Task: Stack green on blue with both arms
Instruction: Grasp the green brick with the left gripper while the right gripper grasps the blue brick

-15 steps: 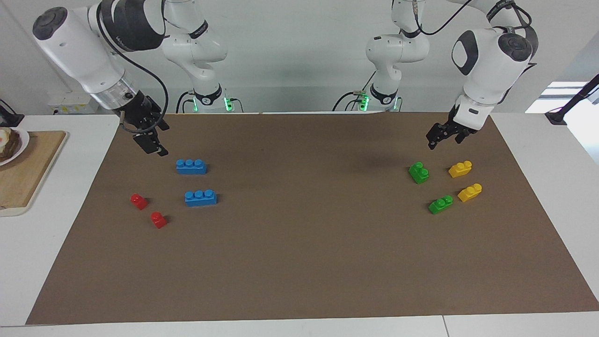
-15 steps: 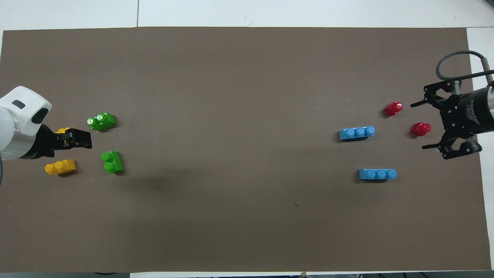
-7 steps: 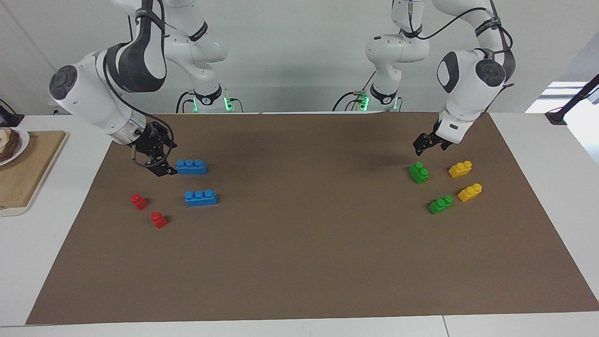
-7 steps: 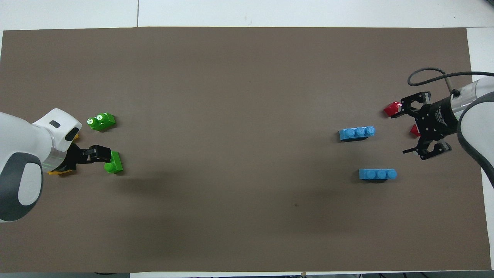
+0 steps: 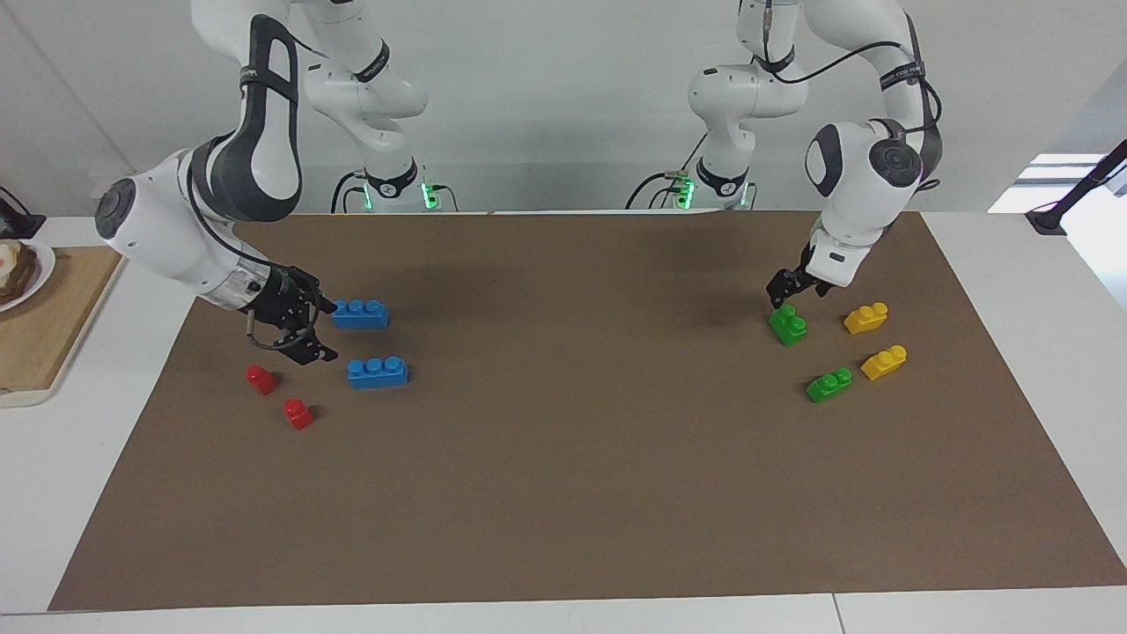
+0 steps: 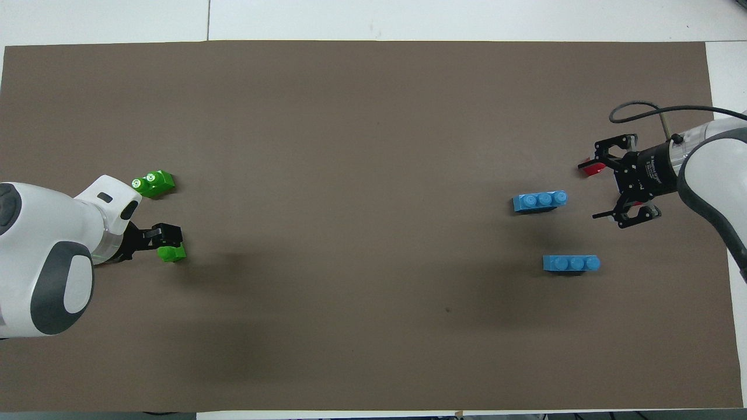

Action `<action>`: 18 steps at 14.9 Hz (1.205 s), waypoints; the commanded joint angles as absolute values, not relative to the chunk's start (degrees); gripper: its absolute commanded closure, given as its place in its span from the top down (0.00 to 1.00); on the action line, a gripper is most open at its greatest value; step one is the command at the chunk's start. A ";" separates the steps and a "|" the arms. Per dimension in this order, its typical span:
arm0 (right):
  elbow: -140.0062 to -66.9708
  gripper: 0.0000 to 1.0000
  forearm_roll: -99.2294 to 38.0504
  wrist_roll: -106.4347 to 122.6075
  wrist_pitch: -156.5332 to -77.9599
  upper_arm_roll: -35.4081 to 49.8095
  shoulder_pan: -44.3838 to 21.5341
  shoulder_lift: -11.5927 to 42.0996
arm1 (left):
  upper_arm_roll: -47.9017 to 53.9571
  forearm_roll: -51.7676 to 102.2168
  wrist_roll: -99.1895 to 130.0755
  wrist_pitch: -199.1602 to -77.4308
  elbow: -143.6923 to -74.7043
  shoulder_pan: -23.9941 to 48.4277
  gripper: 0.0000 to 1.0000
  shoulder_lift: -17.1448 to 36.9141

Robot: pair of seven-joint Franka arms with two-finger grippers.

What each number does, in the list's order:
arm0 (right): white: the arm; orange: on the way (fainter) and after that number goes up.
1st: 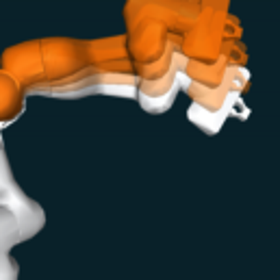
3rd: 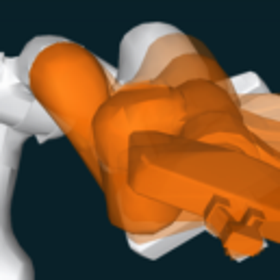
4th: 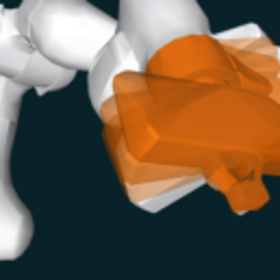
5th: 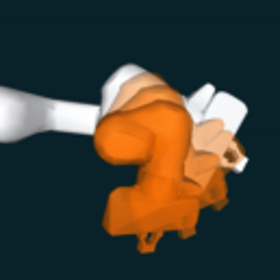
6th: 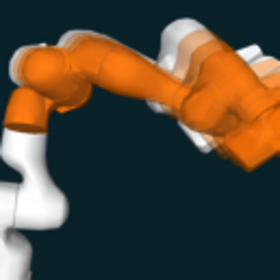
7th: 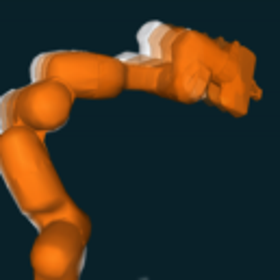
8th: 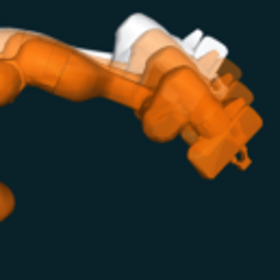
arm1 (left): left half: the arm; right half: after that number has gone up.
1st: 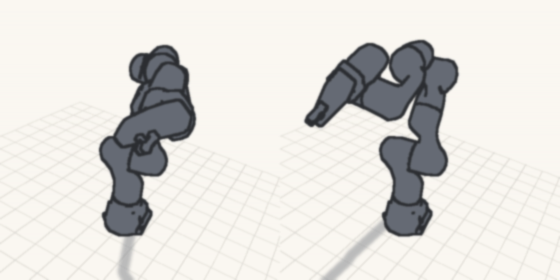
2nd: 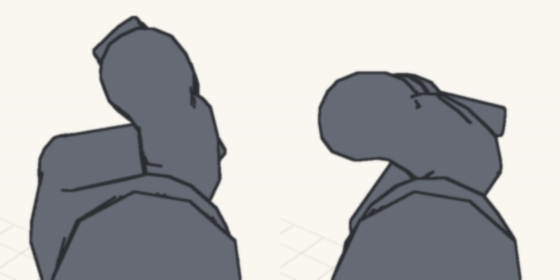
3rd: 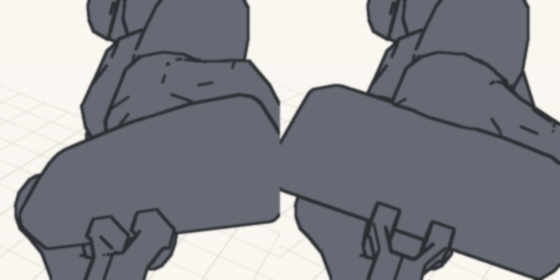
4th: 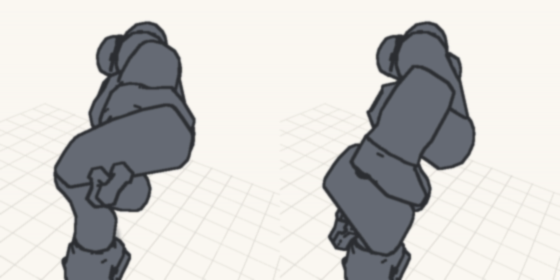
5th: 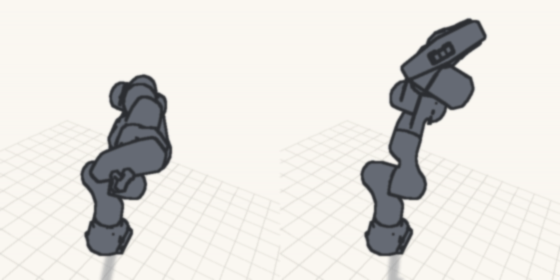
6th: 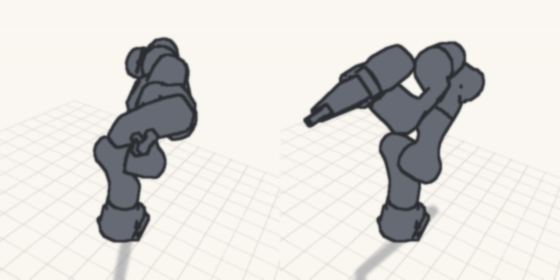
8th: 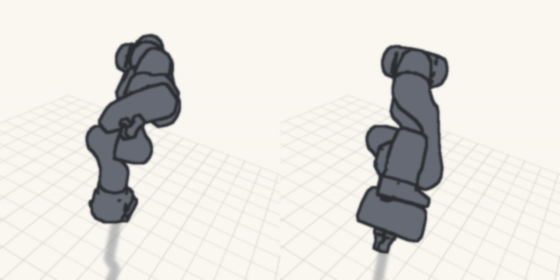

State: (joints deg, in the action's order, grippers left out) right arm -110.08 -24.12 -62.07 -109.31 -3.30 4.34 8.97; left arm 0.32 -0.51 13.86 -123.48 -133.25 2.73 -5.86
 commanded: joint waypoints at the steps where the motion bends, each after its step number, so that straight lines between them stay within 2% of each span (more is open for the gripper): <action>1: -111.62 1.00 -26.89 -59.77 -111.62 -2.72 5.71 9.49 | 0.09 -1.41 14.68 -126.64 -135.61 3.34 1.00 -5.98; 5: -113.11 1.00 -27.42 -58.19 -114.08 -2.72 5.89 10.46 | 0.09 -1.41 15.56 -129.98 -136.40 3.43 1.00 -3.08; 9: -113.47 1.00 -30.31 -54.42 -116.27 -2.64 6.33 13.79 | -0.09 -1.41 15.91 -133.32 -137.29 2.90 1.00 -1.59; 16: -114.43 1.00 -35.15 -52.91 -118.74 -2.72 5.63 17.05 | -0.09 -1.32 18.37 -135.44 -137.29 2.46 1.00 -0.53; 18: -115.83 1.00 -35.68 -52.91 -120.14 -2.64 5.62 17.05 | -0.09 -1.41 18.46 -135.53 -137.29 2.46 0.95 -0.44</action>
State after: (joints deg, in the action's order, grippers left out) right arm -113.68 -33.69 -54.60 -117.89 -2.98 5.40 17.46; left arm 0.06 -0.51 17.21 -133.64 -136.33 2.59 -0.50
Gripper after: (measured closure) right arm 0.000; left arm 0.000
